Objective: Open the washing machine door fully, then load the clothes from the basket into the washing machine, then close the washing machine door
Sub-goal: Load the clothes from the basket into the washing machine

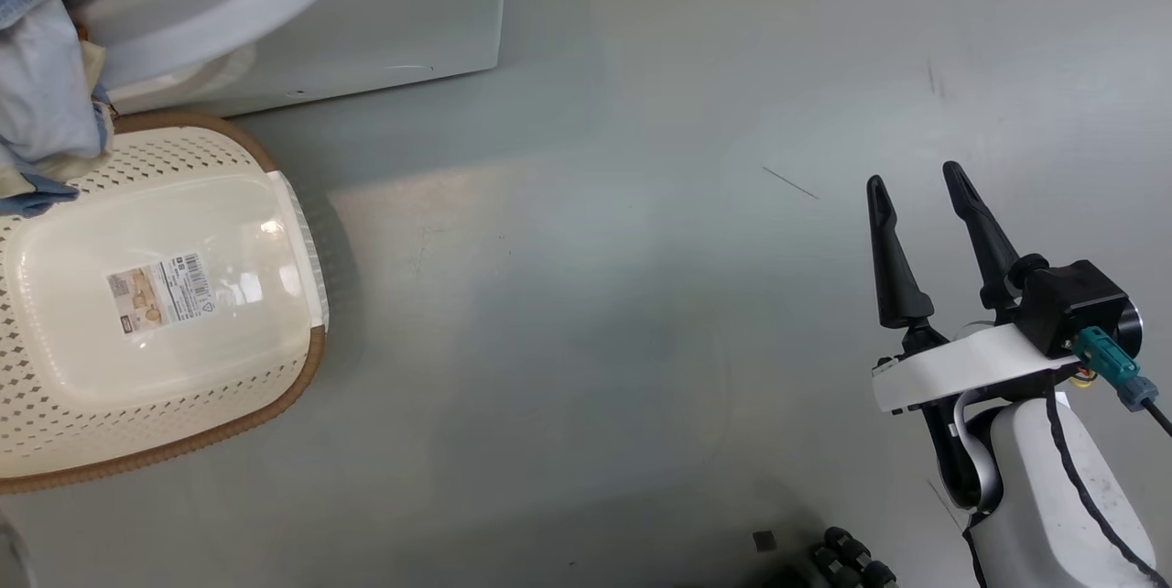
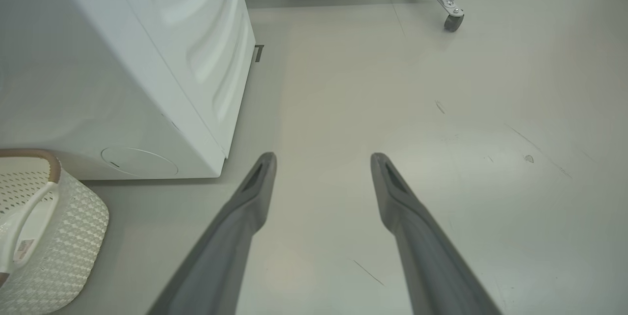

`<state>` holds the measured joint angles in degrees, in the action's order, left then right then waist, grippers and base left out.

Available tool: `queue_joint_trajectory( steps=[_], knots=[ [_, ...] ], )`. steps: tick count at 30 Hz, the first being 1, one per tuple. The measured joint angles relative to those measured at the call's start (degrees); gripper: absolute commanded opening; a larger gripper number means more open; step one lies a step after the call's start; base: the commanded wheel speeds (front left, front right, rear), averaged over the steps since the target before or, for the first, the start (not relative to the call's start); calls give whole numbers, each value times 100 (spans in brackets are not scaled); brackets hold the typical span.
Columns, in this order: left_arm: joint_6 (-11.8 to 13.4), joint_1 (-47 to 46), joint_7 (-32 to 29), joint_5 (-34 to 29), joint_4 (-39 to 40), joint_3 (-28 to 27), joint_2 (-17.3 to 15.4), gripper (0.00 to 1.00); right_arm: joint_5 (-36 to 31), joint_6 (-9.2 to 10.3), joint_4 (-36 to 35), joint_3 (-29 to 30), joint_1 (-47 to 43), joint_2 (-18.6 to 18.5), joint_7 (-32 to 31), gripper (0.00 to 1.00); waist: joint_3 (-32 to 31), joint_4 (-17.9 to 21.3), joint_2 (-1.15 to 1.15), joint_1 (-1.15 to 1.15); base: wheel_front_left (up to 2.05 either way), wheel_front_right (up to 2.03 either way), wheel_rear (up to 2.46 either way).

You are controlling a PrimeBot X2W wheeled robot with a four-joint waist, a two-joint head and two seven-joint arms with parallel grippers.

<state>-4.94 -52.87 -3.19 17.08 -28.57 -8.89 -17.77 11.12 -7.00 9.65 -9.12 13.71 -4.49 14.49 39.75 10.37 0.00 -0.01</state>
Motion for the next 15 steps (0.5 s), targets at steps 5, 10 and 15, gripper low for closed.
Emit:
queue_joint_trajectory(
  steps=[5,10,15],
  knots=[
    [0,-355,-149,-43,-202,55,-144,0,14,0,0,-46,71,38,0,100,222,18,0,0,0,0,0],
    [0,-627,-288,-122,-405,186,-155,0,23,0,5,-67,113,64,0,100,374,32,0,0,0,0,0],
    [0,-818,-333,-147,-515,229,-156,0,24,0,10,-87,114,70,0,100,452,47,0,0,0,0,0]
  ],
)
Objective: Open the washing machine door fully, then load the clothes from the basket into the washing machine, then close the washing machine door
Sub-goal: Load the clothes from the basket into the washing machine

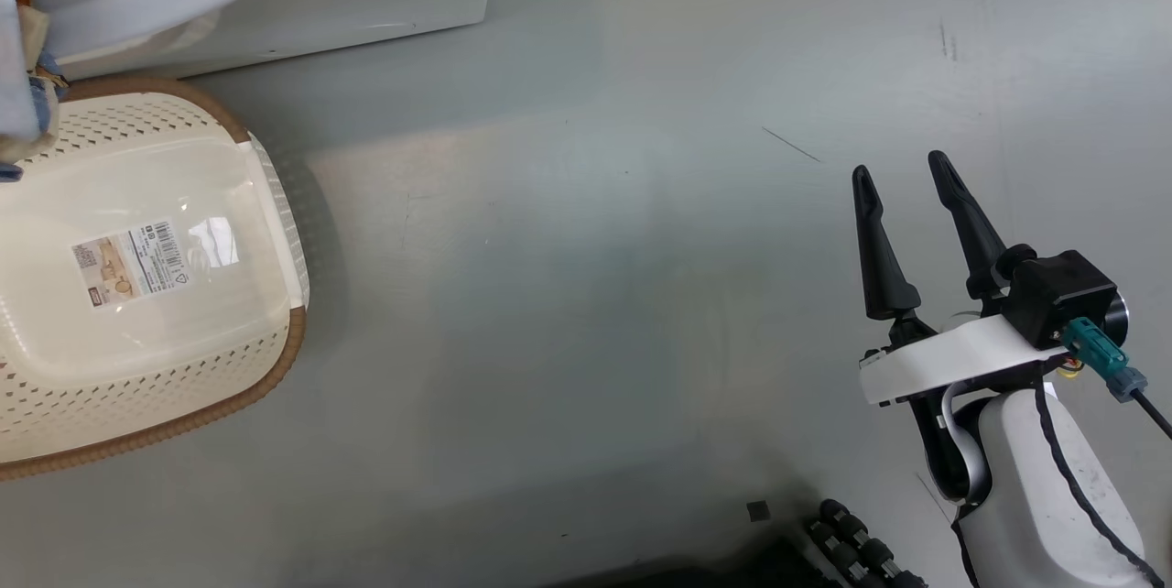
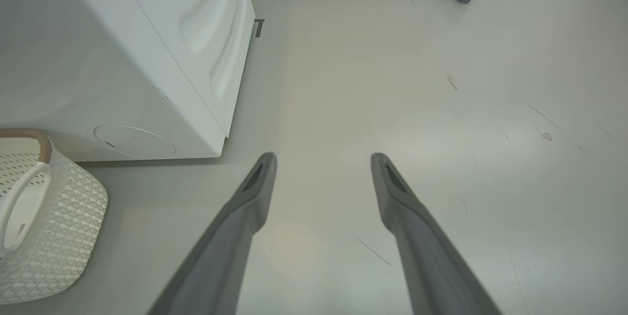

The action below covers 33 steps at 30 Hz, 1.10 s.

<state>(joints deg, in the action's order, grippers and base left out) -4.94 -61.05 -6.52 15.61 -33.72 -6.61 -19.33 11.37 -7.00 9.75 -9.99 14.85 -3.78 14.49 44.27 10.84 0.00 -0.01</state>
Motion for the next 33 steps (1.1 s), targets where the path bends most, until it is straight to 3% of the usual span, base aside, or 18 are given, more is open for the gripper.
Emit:
queue_joint_trajectory(
  steps=[11,16,17,18,33],
  knots=[
    [0,-765,1436,-730,461,415,-282,0,14,0,41,-51,7,24,0,100,118,71,0,0,0,0,0],
    [1,-762,1512,-727,85,457,-146,0,15,0,57,-47,30,24,0,100,139,94,0,0,0,0,0],
    [8,-758,1512,-688,-3,437,-131,27,15,0,57,-47,37,24,0,100,140,95,0,0,0,0,0],
    [27,-755,1514,-677,-90,427,-126,100,16,0,58,-46,48,24,0,100,140,95,0,0,0,0,0],
    [54,-740,1812,-597,-719,441,57,100,14,0,102,56,156,27,0,100,12,-54,0,0,0,0,0]
  ],
)
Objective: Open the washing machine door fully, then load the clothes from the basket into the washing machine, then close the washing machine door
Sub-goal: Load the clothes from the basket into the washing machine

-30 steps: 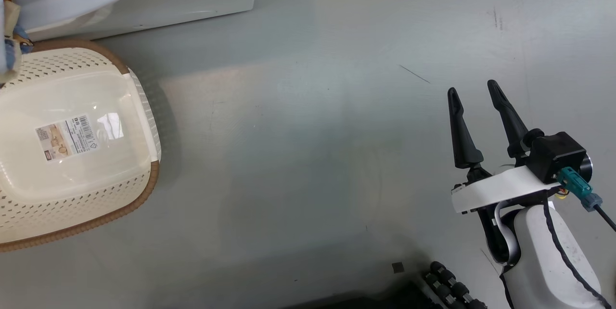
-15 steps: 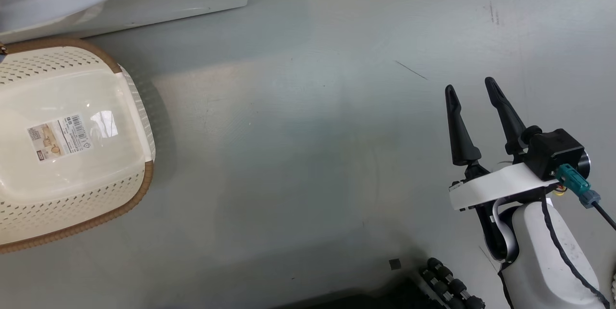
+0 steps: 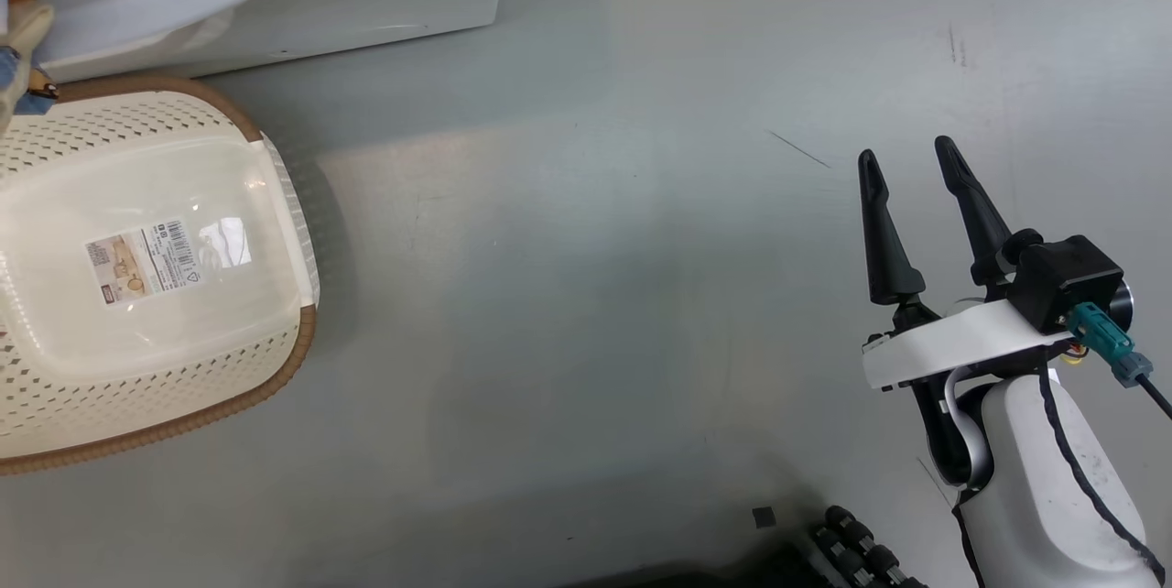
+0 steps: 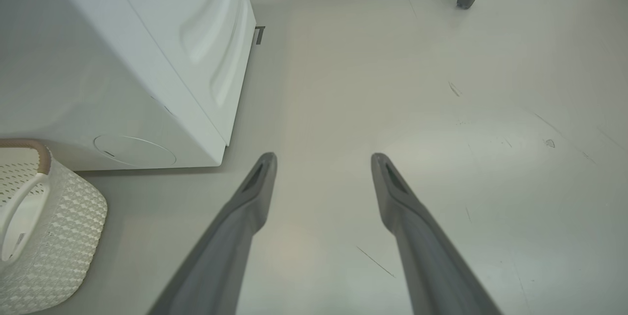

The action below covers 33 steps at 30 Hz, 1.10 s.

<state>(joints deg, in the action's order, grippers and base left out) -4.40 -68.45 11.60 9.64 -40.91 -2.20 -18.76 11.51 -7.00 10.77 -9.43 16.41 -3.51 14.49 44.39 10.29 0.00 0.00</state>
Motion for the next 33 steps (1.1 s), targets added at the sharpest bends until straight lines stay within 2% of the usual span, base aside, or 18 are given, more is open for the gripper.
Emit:
queue_joint_trajectory(
  steps=[21,33],
  knots=[
    [-63,66,236,216,-467,8,311,100,-29,0,110,180,69,-57,0,100,-526,-398,0,0,0,0,0],
    [-119,796,287,257,-450,22,486,100,-30,-1,182,202,68,-54,0,100,-786,-518,0,0,0,0,0]
  ],
)
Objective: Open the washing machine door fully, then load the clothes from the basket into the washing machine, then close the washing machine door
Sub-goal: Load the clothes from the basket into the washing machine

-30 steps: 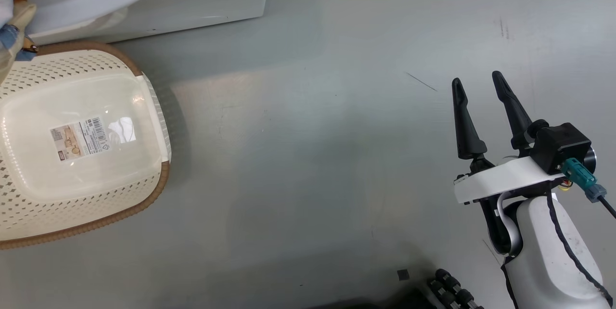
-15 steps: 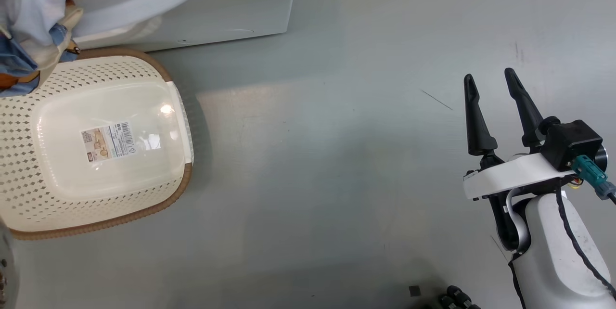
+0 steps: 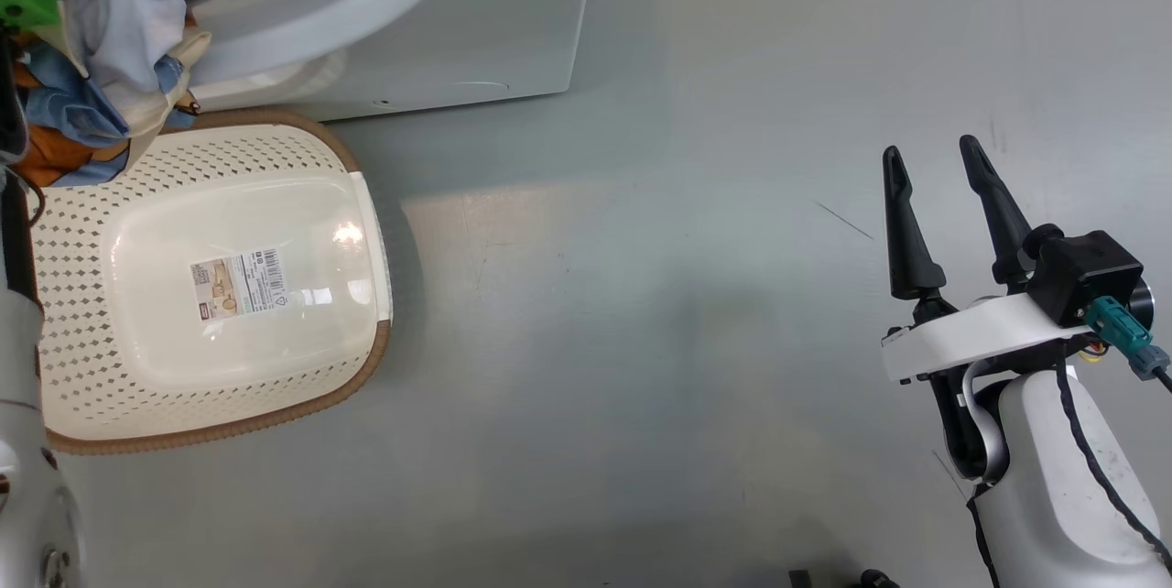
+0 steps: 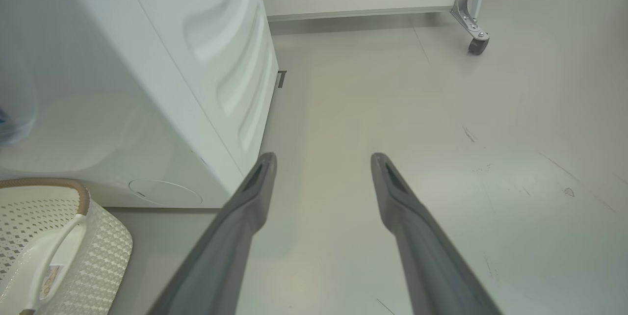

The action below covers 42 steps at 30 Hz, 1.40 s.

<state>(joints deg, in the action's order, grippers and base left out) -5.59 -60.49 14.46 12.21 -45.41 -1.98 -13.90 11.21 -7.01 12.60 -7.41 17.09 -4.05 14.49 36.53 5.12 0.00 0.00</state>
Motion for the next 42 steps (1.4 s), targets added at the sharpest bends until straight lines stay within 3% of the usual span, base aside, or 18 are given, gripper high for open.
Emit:
queue_joint_trajectory(
  steps=[16,32,42],
  knots=[
    [-46,1118,24,60,1254,-287,96,100,3,1,8,92,-10,-13,0,100,-179,-105,0,0,0,0,0],
    [34,2776,24,154,2541,-705,734,100,3,0,3,54,-32,-21,0,100,-242,-174,0,0,0,0,0],
    [65,3583,24,123,3004,-781,955,100,3,0,2,37,-35,-25,0,100,-251,-182,0,0,0,0,0]
  ],
)
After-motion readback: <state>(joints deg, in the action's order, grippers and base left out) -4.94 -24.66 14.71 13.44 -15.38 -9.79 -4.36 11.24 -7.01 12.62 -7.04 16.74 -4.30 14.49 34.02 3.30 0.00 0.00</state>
